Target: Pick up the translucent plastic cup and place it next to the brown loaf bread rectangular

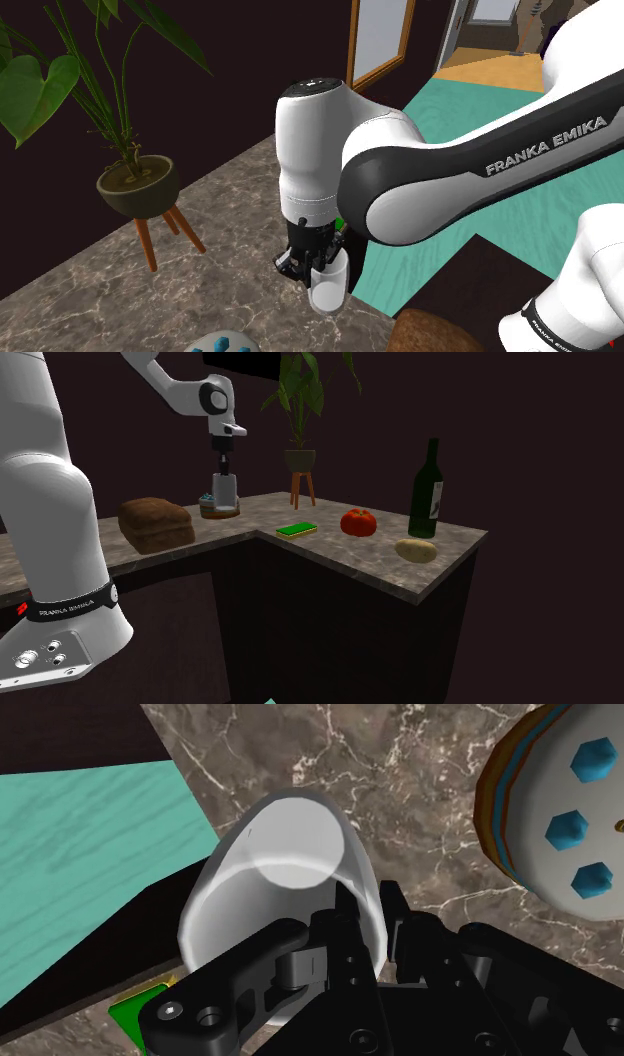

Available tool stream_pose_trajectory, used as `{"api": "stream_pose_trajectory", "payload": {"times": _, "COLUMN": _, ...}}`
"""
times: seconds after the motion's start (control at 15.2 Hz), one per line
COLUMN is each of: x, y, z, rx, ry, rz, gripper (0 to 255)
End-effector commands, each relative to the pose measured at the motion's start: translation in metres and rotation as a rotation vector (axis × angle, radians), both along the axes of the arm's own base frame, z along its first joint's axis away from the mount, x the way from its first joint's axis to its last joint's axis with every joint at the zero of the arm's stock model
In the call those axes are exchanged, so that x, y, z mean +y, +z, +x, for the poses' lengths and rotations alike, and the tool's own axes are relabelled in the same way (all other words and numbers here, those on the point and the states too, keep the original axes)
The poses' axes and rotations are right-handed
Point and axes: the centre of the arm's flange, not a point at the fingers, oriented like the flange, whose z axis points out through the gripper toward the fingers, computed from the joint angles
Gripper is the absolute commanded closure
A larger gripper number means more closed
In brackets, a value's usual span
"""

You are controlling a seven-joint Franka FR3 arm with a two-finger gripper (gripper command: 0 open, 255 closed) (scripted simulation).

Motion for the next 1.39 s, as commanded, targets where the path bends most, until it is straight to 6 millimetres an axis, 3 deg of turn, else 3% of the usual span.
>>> {"api": "stream_pose_trajectory", "payload": {"times": 0.0, "x": 0.0, "y": -0.011, "z": 0.0, "rx": -0.001, "ry": 0.0, "rz": 0.001, "gripper": 255}}
{"api": "stream_pose_trajectory", "payload": {"times": 0.53, "x": 0.0, "y": -0.054, "z": 0.0, "rx": -0.001, "ry": 0.0, "rz": 0.001, "gripper": 255}}
{"api": "stream_pose_trajectory", "payload": {"times": 1.06, "x": 0.0, "y": -0.054, "z": 0.0, "rx": -0.001, "ry": 0.0, "rz": 0.001, "gripper": 255}}
{"api": "stream_pose_trajectory", "payload": {"times": 1.12, "x": 0.0, "y": -0.054, "z": 0.0, "rx": -0.001, "ry": 0.0, "rz": 0.001, "gripper": 0}}
{"api": "stream_pose_trajectory", "payload": {"times": 1.32, "x": 0.0, "y": -0.054, "z": 0.0, "rx": -0.001, "ry": 0.0, "rz": 0.001, "gripper": 0}}
